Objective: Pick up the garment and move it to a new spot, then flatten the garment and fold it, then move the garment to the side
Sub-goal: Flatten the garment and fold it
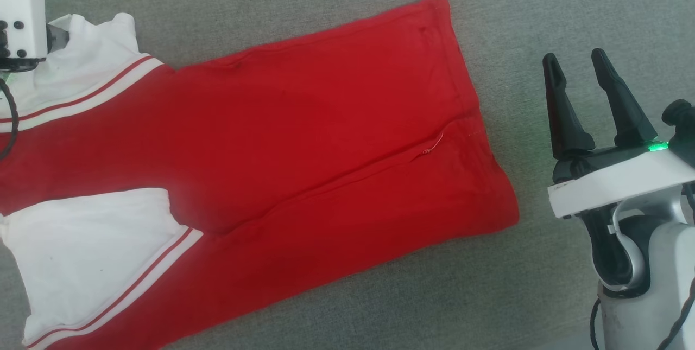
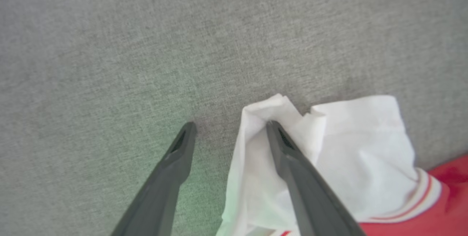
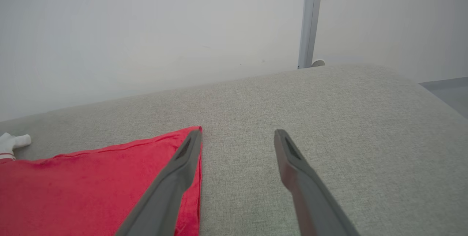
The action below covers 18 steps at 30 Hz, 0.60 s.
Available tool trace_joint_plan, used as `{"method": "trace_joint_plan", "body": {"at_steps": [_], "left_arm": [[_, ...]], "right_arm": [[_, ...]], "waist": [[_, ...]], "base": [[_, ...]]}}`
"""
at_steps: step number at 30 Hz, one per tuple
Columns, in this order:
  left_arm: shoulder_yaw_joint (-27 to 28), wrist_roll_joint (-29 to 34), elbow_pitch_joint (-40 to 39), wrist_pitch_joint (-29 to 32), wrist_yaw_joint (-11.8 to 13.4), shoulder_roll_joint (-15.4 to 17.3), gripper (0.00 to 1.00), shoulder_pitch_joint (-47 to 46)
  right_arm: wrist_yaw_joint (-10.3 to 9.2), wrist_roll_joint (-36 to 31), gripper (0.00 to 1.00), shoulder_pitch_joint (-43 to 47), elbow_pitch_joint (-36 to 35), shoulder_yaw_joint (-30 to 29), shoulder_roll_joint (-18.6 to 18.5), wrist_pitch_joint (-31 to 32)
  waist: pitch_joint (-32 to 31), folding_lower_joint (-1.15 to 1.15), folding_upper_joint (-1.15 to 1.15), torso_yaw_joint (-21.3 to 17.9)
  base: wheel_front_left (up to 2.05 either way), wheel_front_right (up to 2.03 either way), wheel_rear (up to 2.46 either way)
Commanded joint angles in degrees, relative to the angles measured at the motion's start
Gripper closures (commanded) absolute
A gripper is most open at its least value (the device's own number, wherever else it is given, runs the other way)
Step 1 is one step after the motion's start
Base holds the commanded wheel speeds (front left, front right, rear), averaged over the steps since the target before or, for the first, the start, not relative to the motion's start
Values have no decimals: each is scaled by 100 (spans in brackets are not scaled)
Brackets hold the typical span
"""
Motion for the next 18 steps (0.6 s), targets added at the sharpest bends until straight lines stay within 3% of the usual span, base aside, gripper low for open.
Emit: {"method": "trace_joint_plan", "body": {"at_steps": [1, 4, 5, 6, 7, 12, 18], "left_arm": [[-74, 11, 17, 58, 22, -32, 0, 87], [-45, -100, 94, -15, 37, -153, 0, 241], [-26, -147, 144, -62, 62, -203, 39, 287], [-43, -151, 175, -102, 1, -241, 86, 324], [-26, -222, 255, -95, 32, -281, 100, 382], [-28, -229, 402, -279, -163, -362, 100, 498], [-78, -213, 635, -446, -311, -589, 100, 419]], "right_arm": [[0, 28, 0, -76, 41, 4, 30, 40], [0, 36, 0, -125, 53, 34, 32, 78], [0, 58, 0, -131, 71, 55, 34, 133], [0, 55, 0, -141, 72, 82, 35, 180], [0, 54, 0, -163, 60, 81, 31, 214], [0, 118, 0, -333, 59, 176, 30, 516], [0, 262, 0, -893, 361, 281, 14, 1361]], "waist": [[17, 0, 0, 15], [46, 0, 0, 28], [53, 0, 0, 31], [61, 0, 0, 31], [66, 0, 0, 32], [95, 0, 0, 27], [106, 0, 0, 148]], "base": [[0, 0, 0], [0, 0, 0], [0, 0, 0], [0, 0, 0], [0, 0, 0], [0, 0, 0], [0, 0, 0]]}}
